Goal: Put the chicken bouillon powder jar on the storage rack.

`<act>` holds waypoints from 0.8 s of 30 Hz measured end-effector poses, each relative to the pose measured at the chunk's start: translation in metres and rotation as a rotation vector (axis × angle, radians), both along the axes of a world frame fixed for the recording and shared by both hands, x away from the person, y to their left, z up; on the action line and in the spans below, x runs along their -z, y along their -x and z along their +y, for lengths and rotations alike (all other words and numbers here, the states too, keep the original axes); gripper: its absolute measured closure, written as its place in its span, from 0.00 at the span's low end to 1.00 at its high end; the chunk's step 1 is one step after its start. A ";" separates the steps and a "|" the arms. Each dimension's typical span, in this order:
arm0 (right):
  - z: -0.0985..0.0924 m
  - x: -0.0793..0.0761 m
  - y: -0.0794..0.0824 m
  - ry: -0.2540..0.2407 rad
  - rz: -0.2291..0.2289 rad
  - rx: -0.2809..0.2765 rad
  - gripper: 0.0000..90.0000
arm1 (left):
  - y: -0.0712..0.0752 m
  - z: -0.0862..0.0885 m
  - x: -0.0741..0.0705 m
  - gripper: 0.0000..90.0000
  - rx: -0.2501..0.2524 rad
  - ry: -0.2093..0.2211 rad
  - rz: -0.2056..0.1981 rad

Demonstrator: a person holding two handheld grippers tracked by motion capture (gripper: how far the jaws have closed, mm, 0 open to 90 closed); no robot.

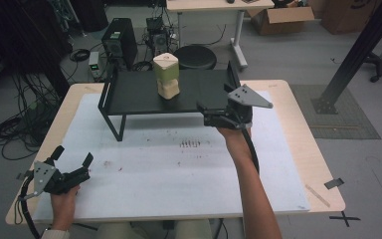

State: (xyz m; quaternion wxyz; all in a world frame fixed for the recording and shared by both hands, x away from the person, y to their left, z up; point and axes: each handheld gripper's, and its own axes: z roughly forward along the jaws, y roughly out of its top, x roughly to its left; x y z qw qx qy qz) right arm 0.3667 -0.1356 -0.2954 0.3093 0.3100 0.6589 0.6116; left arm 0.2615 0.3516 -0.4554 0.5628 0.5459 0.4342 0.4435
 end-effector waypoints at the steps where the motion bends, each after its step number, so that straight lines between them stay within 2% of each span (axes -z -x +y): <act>1: -0.003 0.003 0.003 -0.006 -0.001 0.006 0.00 | 0.000 0.000 0.000 0.00 0.000 0.000 0.000; 4: -0.008 0.011 0.009 -0.026 -0.006 0.018 0.00 | 0.000 0.000 0.000 0.00 -0.001 0.001 0.000; 7: -0.021 0.027 0.022 -0.059 -0.017 0.039 0.00 | 0.000 0.000 0.000 0.00 -0.001 0.000 0.000; 9: -0.023 0.032 0.024 -0.065 -0.015 0.045 0.00 | 0.000 0.000 0.000 0.00 -0.001 0.002 -0.001; 10: -0.029 0.041 0.029 -0.073 -0.010 0.060 0.00 | 0.000 0.000 0.000 0.00 -0.001 -0.001 0.002; 12: -0.031 0.045 0.031 -0.075 -0.008 0.069 0.00 | 0.000 0.000 0.000 0.00 -0.001 0.000 0.001; 13: -0.035 0.055 0.036 -0.082 -0.002 0.078 0.00 | 0.000 0.000 0.000 0.00 -0.001 0.001 -0.001; 14: -0.035 0.055 0.036 -0.082 -0.002 0.078 0.00 | 0.000 0.000 0.000 0.00 -0.001 0.001 -0.001; 15: -0.039 0.063 0.039 -0.088 0.006 0.085 0.00 | 0.000 0.000 0.000 0.00 -0.001 0.002 -0.001; 17: -0.043 0.071 0.042 -0.090 0.013 0.097 0.00 | 0.000 0.000 0.000 0.00 -0.002 0.004 -0.001; 24: -0.052 0.085 0.050 -0.087 0.014 0.116 0.00 | 0.000 0.000 0.000 0.00 -0.001 0.002 0.001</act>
